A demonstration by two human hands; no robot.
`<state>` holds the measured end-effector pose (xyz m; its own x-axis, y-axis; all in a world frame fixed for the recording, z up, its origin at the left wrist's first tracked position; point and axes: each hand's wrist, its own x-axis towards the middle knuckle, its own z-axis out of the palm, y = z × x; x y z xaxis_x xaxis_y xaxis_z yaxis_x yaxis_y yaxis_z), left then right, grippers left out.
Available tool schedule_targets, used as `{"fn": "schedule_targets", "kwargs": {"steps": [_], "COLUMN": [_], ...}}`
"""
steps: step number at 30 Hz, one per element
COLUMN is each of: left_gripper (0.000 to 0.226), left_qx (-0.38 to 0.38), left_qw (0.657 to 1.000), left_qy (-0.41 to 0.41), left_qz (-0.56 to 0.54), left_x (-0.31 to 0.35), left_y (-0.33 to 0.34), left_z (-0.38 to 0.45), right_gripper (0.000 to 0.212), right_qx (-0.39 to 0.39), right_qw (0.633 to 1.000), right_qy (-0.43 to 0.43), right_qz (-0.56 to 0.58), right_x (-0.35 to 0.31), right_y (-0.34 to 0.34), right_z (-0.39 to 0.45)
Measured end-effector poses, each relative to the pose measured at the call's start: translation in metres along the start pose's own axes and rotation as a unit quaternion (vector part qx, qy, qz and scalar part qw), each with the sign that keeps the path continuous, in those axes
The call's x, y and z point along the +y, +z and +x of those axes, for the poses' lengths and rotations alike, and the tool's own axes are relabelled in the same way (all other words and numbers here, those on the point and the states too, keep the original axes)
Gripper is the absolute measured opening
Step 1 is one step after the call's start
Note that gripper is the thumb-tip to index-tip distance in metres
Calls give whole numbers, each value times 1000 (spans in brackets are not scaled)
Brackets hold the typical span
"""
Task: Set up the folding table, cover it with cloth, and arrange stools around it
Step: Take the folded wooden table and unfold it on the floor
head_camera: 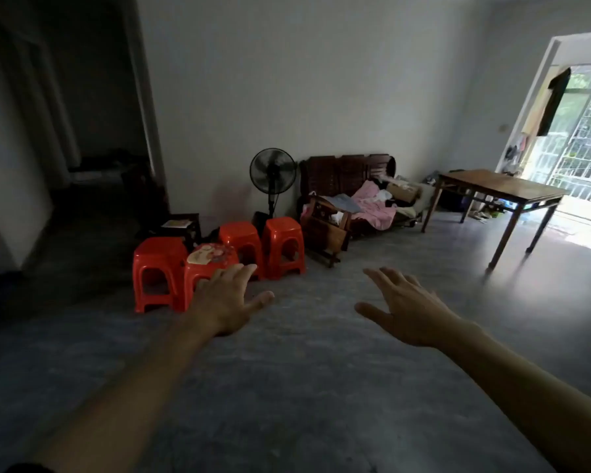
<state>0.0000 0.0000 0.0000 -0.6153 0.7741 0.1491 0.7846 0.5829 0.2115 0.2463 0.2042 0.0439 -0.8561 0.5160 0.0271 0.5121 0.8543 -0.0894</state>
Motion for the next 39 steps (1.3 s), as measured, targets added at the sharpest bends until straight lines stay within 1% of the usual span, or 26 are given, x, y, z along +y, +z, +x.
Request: {"fn": "schedule_targets", "kwargs": {"steps": [5,11,14,16,18,20,24,28,30,33,35,39], "left_gripper": [86,86,90,99,103,101,91,104,101,88,82,81], "left_qx": [4,-45,-44,-44,-53,-45,-38,-30,-41,-65,-58,-24], "left_qw": [1000,998,997,995,994,994,994,996,996,994,995,996], "left_qy": [27,28,25,27,29,33,38,42,44,53,58,70], "left_qz": [11,24,55,82,95,97,93,78,64,64,55,39], "left_x": [4,8,5,8,14,20,21,7,-4,-23,-37,-67], "left_y": [28,61,70,71,73,75,82,102,116,129,132,124], "left_z": [40,110,156,194,231,268,341,412,450,517,564,652], "right_gripper": [89,90,94,90,85,85,85,84,85,85,83,79], "right_qx": [-16,-16,-6,-8,-12,-9,-6,-19,-31,-43,-33,-12], "right_qw": [1000,999,999,999,999,999,999,999,999,999,999,999], "right_qy": [22,27,17,16,4,2,2,9,14,16,17,30], "right_qz": [-15,25,38,41,34,38,42,37,28,-1,-13,-18], "right_x": [21,54,73,88,104,119,139,152,159,166,168,168], "right_y": [12,41,54,55,52,45,36,45,54,57,51,32], "right_z": [35,110,162,198,234,268,333,400,438,496,536,619]}}
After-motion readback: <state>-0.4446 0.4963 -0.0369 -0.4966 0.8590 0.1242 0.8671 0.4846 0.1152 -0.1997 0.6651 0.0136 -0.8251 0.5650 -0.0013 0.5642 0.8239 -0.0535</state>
